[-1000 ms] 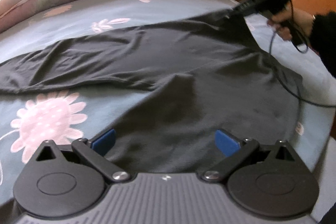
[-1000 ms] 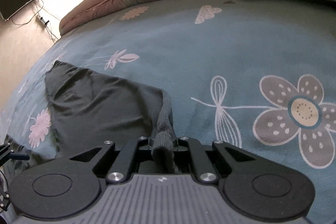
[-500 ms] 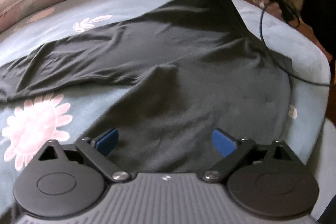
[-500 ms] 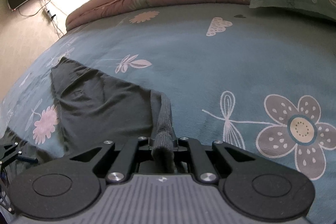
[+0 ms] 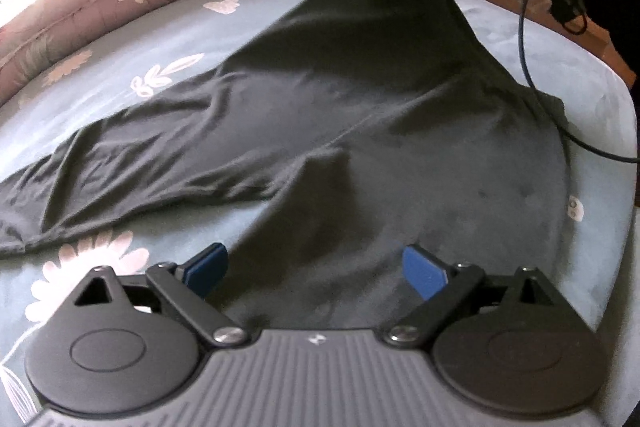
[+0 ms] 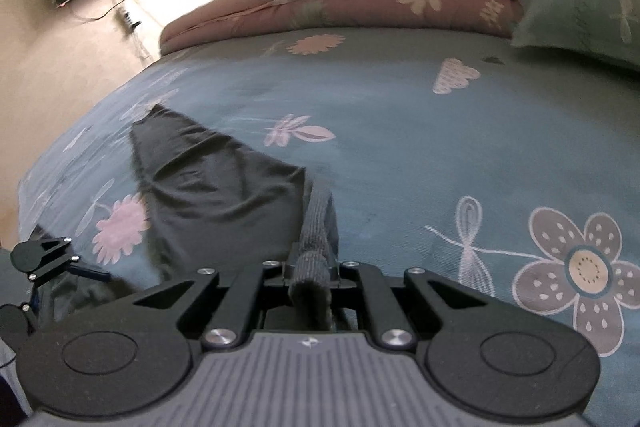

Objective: Fold clothes

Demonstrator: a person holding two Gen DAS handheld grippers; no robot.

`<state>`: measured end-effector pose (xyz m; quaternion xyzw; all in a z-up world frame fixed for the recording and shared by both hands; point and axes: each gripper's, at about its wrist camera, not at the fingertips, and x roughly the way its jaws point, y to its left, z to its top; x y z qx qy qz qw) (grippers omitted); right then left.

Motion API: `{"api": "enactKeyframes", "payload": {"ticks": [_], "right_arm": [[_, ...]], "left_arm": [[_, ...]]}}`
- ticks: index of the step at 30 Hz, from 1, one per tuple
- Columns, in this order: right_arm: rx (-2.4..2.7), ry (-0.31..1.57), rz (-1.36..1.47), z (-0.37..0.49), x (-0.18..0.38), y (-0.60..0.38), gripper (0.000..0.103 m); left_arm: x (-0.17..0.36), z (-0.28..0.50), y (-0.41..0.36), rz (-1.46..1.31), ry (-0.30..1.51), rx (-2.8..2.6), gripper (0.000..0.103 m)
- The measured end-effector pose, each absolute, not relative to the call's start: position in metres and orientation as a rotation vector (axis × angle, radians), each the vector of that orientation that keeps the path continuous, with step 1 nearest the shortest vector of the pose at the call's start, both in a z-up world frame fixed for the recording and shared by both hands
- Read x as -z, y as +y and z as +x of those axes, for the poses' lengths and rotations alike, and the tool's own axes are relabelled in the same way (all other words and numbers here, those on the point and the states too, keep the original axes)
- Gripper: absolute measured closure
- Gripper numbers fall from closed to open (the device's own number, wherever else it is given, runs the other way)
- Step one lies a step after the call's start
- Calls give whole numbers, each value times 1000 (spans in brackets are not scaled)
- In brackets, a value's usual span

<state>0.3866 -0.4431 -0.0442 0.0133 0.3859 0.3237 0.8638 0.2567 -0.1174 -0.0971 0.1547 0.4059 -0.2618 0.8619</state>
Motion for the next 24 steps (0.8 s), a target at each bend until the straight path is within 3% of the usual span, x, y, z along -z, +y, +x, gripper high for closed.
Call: {"api": "enactKeyframes", "payload": {"ticks": [10,24], "right_arm": [[-773,780,-32,350,25,-431,92],[-846,808,-59,330,38,-427,92]], "left_arm": [[87,258,-119,372,822,569,9],[86,364,-162,975,509,554,13]]}}
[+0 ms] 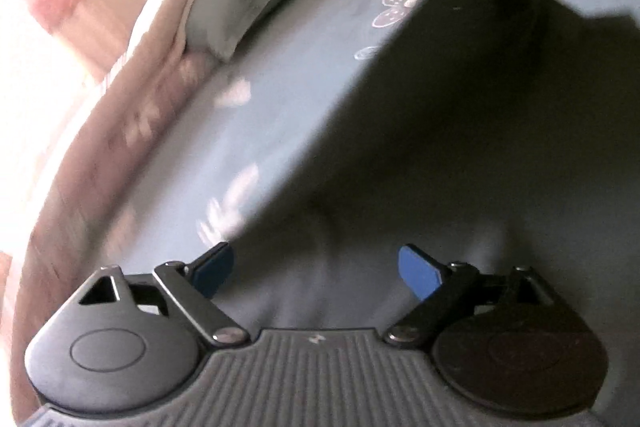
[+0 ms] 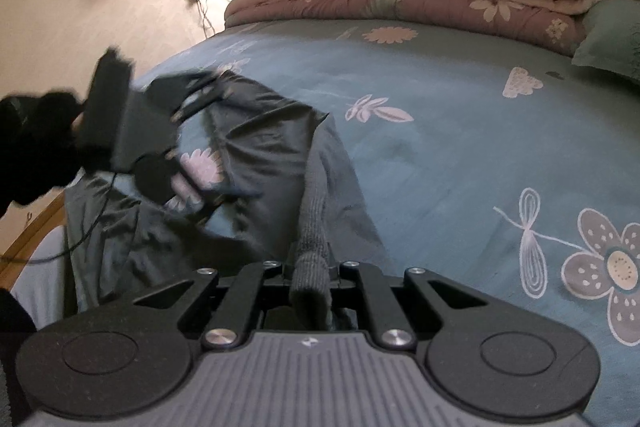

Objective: Fold clothes

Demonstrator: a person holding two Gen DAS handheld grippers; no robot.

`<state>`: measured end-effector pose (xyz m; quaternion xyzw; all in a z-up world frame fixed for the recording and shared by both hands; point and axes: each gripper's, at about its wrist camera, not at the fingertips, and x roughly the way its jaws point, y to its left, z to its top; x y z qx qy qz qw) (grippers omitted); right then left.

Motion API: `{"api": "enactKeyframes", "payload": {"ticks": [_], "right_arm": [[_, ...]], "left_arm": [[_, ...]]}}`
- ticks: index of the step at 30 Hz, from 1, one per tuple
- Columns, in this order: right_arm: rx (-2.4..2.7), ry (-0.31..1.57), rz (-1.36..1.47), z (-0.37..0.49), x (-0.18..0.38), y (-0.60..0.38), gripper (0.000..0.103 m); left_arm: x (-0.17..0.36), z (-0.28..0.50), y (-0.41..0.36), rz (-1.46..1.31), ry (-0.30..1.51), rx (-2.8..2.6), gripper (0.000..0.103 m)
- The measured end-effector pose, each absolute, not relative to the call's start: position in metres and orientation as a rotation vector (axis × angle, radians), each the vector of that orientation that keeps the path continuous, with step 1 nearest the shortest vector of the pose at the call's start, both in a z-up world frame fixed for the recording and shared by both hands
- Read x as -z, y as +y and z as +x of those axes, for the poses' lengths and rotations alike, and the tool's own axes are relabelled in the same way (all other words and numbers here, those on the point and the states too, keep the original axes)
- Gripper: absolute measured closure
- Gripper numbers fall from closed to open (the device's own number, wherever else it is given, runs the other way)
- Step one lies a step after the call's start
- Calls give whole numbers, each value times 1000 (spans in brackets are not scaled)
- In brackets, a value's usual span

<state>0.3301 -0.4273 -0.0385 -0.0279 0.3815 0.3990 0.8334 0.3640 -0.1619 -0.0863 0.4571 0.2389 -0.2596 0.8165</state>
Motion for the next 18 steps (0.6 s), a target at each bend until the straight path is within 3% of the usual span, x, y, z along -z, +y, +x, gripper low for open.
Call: {"api": "enactKeyframes", "payload": {"ticks": [9,13,16,17,18], "right_arm": [[-874,828,-84,323,47,-420,92],[-889,838,-98,319,51,-415,92],[-895,845,-100,318,53,-413,92],[-896,846,-98,318,54,-413,92],[-896,846,-96,318,55,-413,92]], "left_arm": [[150,388,-192,1515,222,626,13],[165,378,-191,1617,107,685,20],[171,373,-192,1677,80,730,33],[173,370,-194,1699,78,744,43],[177,367,-194,1722,82,757,60]]}}
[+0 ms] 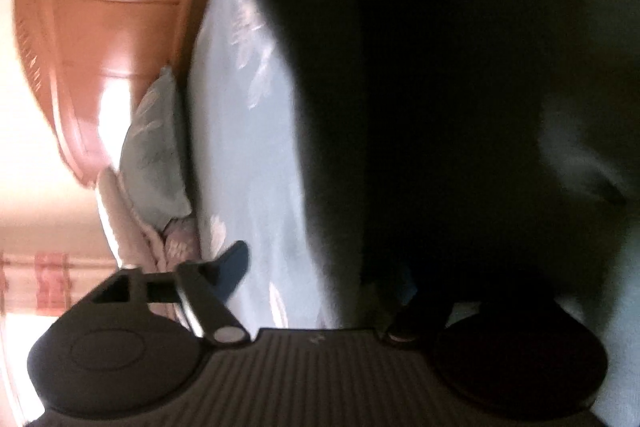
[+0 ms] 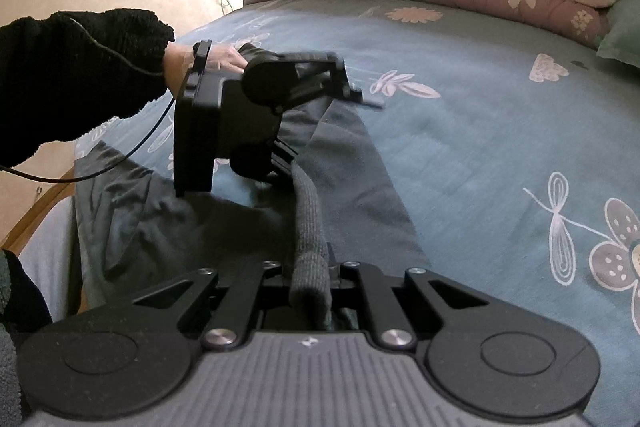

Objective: Fold clothes

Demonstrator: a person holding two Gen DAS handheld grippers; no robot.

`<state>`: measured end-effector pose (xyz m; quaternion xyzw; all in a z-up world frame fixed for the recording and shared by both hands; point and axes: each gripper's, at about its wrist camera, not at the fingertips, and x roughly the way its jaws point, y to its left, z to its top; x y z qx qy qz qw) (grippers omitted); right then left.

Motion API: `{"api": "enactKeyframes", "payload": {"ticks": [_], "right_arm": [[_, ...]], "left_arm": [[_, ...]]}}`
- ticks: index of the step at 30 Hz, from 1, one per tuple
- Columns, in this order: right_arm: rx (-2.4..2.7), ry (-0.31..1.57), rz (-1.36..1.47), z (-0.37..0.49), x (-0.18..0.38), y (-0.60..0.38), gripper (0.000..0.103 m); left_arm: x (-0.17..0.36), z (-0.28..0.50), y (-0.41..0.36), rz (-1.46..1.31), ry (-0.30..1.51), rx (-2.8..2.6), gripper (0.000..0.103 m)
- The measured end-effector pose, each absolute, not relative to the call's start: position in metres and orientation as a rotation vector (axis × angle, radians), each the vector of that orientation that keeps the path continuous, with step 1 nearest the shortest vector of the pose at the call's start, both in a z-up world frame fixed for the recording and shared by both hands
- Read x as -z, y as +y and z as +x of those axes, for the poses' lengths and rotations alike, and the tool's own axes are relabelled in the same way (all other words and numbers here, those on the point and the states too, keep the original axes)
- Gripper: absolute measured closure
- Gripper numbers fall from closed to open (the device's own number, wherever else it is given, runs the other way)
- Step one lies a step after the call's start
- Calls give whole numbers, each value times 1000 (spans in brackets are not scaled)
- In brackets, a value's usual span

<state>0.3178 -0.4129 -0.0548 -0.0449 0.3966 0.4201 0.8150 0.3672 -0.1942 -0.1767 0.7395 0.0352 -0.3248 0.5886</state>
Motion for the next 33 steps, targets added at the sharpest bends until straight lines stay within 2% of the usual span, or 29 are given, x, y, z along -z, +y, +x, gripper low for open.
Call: {"api": "enactKeyframes", "payload": {"ticks": [1,2,3,5,11,20,25,33], "right_arm": [[-898,846,-93,317,55,-413,92],[-898,844,-90,317,55,-413,92],[-899,844,-87,317,55,-414,91],[-895,847,-83,318,56,-415,91],[-871,855,-82,321,59,-419,91],[-827,835,-109,316,49,-426,91],[-805,798,-159,302,37,-427,91],[-731,737,-313,274,25,-428,91]], "left_arm": [[182,363,-194,1744,92,769,72],[188,359,-193,1764,97,778,98],[198,353,-191,1798,85,775,103],[207,347,-190,1803,33,726,103],[192,354,-202,1764,122,756,103],[134,359,-224,1671,173,704,103],[106,335,-232,1660,206,699,103],[85,277,-202,1678,286,791,103]]}}
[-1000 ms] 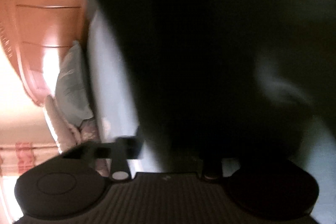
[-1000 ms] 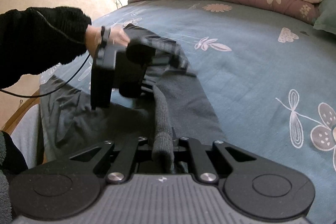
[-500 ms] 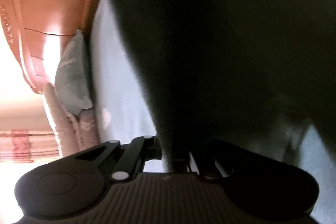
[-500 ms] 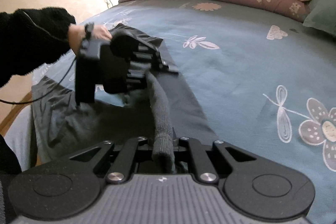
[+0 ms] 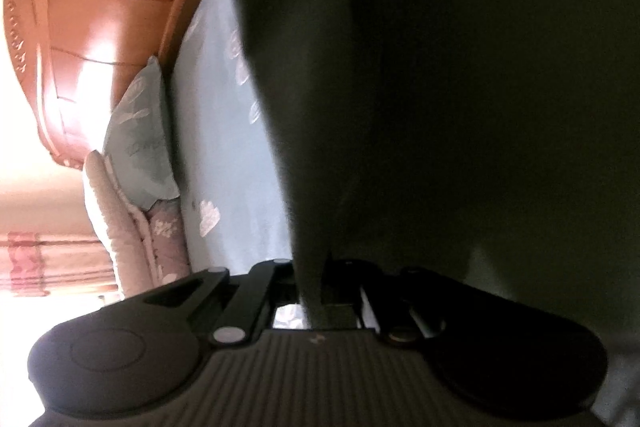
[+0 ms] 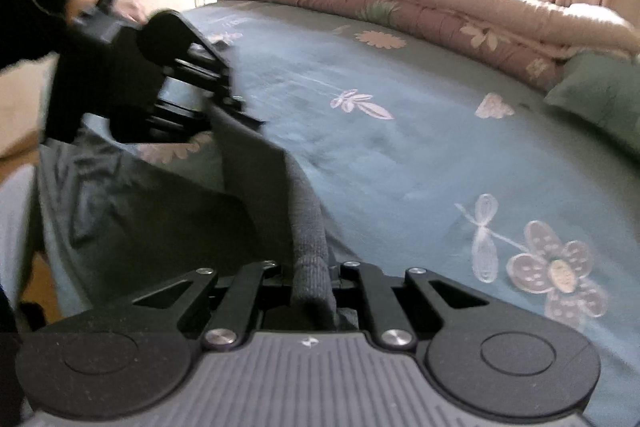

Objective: Fold clothes

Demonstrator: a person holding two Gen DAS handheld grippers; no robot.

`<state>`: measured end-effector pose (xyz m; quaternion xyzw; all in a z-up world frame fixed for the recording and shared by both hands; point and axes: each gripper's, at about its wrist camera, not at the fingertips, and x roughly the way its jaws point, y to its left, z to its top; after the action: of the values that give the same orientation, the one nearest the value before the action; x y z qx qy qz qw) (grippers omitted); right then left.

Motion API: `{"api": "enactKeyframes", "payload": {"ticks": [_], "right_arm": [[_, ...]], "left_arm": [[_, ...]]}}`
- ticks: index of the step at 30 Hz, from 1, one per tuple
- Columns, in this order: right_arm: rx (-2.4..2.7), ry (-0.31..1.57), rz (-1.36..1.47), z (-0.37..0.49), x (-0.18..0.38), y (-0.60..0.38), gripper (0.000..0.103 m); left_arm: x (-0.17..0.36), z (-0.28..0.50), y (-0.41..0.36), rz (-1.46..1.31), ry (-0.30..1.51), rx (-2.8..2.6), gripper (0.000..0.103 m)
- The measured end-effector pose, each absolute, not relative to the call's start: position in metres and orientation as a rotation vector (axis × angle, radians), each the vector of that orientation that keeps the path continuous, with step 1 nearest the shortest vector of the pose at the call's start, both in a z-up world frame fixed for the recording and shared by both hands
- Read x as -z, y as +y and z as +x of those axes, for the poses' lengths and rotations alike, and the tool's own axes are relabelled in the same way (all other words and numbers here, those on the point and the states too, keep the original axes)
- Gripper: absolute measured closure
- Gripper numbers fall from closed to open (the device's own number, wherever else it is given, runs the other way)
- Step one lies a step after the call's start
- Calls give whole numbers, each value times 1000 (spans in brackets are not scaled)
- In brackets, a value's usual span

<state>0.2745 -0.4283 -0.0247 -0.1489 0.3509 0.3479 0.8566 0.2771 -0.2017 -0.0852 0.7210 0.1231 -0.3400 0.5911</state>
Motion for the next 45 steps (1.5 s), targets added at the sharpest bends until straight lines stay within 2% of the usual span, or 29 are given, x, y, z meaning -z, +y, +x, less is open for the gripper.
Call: {"api": "enactKeyframes", "payload": {"ticks": [9,21,26,27,29,31,34,39,45], "right_arm": [[-657,709,-406,254,27,-443,90],[-637,752,-649,215,78,-432,87],[-592,827,-599,211,93,-438,76],[-579,836,-568,207,92,-442,73],[-554,853,-505,199,89,-452,59],[-521,872,-416,189,84,-464,52],[-468,899,-230,176,75,-485,51],[-514,908,252,163,74,-503,48],[-496,954,735,178,115,-493,39]], "left_arm": [[79,222,-231,1650,289,980,103],[124,196,-240,1675,314,1108,103],[139,198,-242,1652,352,1115,103],[141,199,-242,1644,358,1114,103],[142,201,-243,1625,367,1109,103],[141,204,-243,1608,376,1108,103],[139,207,-243,1587,392,1104,103],[130,214,-246,1516,444,1095,103],[124,218,-249,1471,470,1082,103]]}}
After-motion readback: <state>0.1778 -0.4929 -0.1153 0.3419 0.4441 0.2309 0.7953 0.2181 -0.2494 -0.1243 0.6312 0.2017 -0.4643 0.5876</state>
